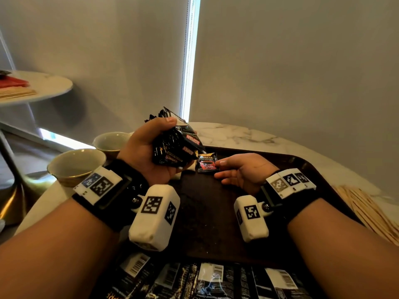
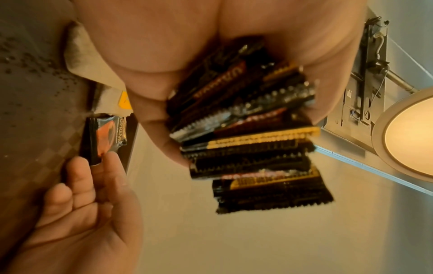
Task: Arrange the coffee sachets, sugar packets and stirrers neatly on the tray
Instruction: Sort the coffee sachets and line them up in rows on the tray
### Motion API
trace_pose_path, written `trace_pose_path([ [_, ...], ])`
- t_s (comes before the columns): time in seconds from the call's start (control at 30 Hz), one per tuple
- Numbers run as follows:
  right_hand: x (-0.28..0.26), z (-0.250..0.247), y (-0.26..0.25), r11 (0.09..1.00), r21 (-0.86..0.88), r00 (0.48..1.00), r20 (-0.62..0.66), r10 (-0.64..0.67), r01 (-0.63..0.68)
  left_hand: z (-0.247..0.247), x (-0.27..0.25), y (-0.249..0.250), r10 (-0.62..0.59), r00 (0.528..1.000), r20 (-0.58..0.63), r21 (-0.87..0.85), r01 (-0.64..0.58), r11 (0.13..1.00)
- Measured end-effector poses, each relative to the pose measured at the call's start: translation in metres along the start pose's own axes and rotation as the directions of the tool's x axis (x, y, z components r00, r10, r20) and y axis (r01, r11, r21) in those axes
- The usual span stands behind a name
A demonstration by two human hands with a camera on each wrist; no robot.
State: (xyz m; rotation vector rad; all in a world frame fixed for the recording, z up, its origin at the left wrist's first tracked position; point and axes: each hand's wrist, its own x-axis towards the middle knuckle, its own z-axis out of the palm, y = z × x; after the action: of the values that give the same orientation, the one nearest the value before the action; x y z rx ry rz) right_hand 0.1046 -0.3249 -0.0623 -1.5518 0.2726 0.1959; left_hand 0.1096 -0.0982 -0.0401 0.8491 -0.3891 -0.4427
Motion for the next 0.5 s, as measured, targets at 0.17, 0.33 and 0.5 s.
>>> trace_pose_path([
  [0.17,0.0027,-0.0024,-0.0002,1.0,-0.011,1.0,-0.005,0.012,-0.012,-0.0081,0.0029,0.0028,0.018,1.0,-0.012,-0.001,-0.018,1.0],
  [0.33,0.0054,-0.0016,0.0007,1.0,-0.003,1.0,-0.015,0.013,-0.013,-0.0081,0.0054,0.0013,-0.011,1.0,0.009,0.015,0.011,1.0],
  [0.5,0.0051,-0.0016,0.001,1.0,-0.013,1.0,-0.012,0.007,-0.007,-0.0088,0.0052,-0.0003,-0.016,1.0,-0.008,0.022,0.016,1.0],
])
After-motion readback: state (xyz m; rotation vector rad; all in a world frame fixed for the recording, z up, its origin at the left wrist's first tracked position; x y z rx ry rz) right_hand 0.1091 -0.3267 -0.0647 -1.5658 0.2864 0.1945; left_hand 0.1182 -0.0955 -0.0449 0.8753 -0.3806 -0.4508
